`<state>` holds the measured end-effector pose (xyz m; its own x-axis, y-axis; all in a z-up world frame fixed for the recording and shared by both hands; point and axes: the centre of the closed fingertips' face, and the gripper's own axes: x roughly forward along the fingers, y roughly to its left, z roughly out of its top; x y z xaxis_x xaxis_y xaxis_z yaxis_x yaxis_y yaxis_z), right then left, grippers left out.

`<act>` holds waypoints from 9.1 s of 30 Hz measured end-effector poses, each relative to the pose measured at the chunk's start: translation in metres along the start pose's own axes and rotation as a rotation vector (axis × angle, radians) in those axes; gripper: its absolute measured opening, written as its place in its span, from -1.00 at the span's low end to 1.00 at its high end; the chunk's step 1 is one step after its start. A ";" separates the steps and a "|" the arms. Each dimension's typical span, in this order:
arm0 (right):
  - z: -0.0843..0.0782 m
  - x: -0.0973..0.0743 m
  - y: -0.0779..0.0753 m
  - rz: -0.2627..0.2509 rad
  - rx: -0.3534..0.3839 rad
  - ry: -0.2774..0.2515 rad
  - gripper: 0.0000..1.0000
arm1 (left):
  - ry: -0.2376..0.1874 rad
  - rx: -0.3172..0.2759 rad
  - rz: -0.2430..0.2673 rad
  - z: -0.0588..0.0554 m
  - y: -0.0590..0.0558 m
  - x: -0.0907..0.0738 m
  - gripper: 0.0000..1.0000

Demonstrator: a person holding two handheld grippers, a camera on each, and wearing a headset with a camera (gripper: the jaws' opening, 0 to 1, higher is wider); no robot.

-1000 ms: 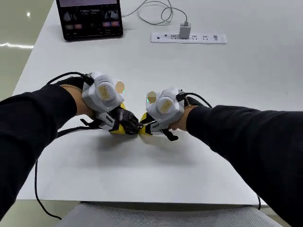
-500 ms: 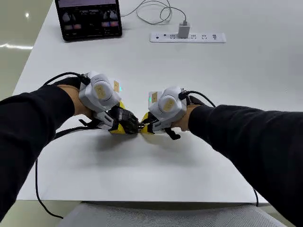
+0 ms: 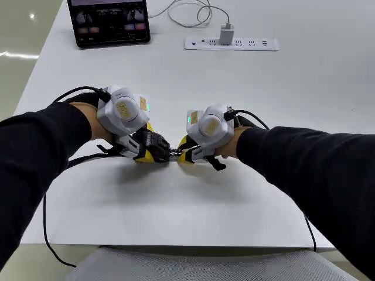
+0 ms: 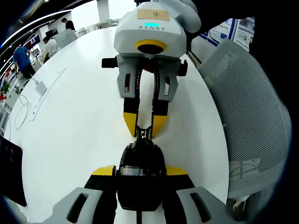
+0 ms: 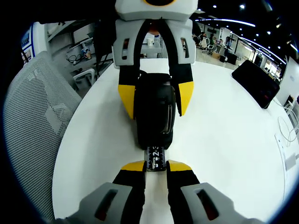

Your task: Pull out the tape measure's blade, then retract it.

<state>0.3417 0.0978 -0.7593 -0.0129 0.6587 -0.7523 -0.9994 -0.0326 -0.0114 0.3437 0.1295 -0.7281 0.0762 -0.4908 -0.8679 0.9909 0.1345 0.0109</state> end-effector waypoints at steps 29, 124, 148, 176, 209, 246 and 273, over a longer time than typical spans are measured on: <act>-0.005 -0.003 0.001 0.017 0.053 -0.010 -0.79 | 0.002 -0.009 0.000 -0.001 -0.002 0.000 -0.33; -0.045 -0.036 -0.002 -0.030 0.071 0.050 -0.79 | -0.055 -0.073 0.010 0.002 -0.003 -0.001 -0.32; -0.058 -0.050 0.000 -0.034 0.081 0.054 -0.79 | -0.058 -0.075 0.006 0.003 -0.004 -0.001 -0.32; -0.075 -0.066 -0.001 -0.048 0.102 0.073 -0.79 | -0.064 -0.080 0.016 0.004 -0.004 -0.001 -0.32; -0.087 -0.073 -0.002 -0.061 0.112 0.072 -0.79 | -0.068 -0.086 0.015 0.004 -0.004 0.000 -0.32; -0.104 -0.090 -0.003 -0.072 0.119 0.083 -0.79 | -0.080 -0.095 0.025 0.005 -0.005 0.000 -0.31; -0.121 -0.106 -0.003 -0.084 0.126 0.100 -0.79 | -0.082 -0.100 0.026 0.004 -0.006 0.000 -0.31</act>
<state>0.3504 -0.0623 -0.7592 0.0673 0.5769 -0.8140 -0.9930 0.1178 0.0014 0.3387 0.1248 -0.7262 0.1149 -0.5538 -0.8247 0.9726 0.2315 -0.0199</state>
